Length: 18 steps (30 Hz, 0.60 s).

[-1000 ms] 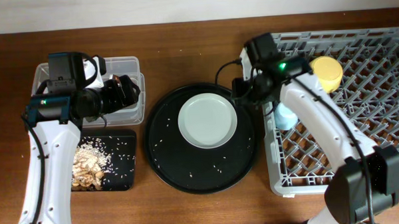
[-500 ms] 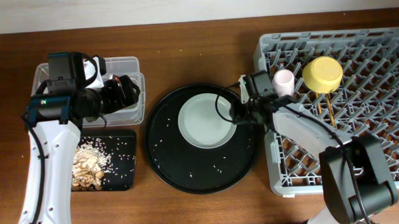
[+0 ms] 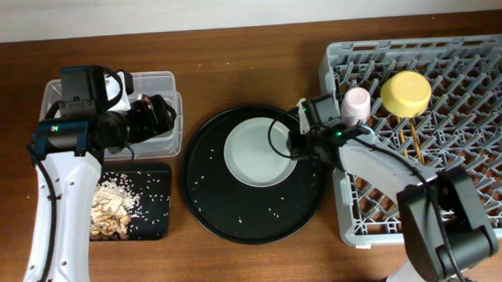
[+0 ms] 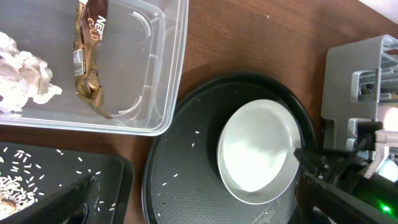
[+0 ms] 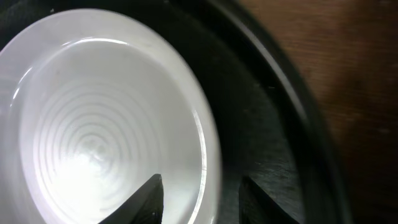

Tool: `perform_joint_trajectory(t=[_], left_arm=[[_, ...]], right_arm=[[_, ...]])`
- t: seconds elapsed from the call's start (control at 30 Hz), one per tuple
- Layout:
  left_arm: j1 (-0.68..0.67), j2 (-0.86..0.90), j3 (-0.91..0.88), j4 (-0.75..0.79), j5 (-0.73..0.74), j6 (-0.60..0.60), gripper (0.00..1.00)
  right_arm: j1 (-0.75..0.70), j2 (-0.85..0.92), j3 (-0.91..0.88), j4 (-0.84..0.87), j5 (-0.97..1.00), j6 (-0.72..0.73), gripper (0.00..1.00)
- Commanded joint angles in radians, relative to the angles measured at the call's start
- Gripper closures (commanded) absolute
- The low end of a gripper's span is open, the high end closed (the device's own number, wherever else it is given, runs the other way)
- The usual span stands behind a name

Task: Sort waste into correct bins and load items into the dishwasher rack
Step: 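Move the right gripper to the white plate and grasp its rim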

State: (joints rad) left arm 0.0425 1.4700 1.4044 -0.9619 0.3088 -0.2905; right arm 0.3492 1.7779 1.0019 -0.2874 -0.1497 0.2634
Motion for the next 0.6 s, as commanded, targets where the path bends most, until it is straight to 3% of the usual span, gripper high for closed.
perform_joint_trajectory(t=[0.0, 0.2, 0.43, 0.57], left_arm=[[0.003, 0.005, -0.005, -0.002, -0.002, 0.008, 0.01], [0.003, 0.005, -0.005, -0.002, -0.003, 0.008, 0.01], [0.003, 0.005, -0.005, -0.002, -0.002, 0.008, 0.01], [0.003, 0.005, -0.005, -0.002, -0.002, 0.008, 0.01]], right_arm=[[0.038, 0.043, -0.011, 0.022, 0.042, 0.003, 0.62], [0.037, 0.048, -0.011, 0.023, 0.092, 0.004, 0.65], [0.037, 0.048, -0.011, 0.007, 0.113, 0.004, 0.91], [0.037, 0.048, -0.011, -0.007, 0.113, 0.004, 0.91]])
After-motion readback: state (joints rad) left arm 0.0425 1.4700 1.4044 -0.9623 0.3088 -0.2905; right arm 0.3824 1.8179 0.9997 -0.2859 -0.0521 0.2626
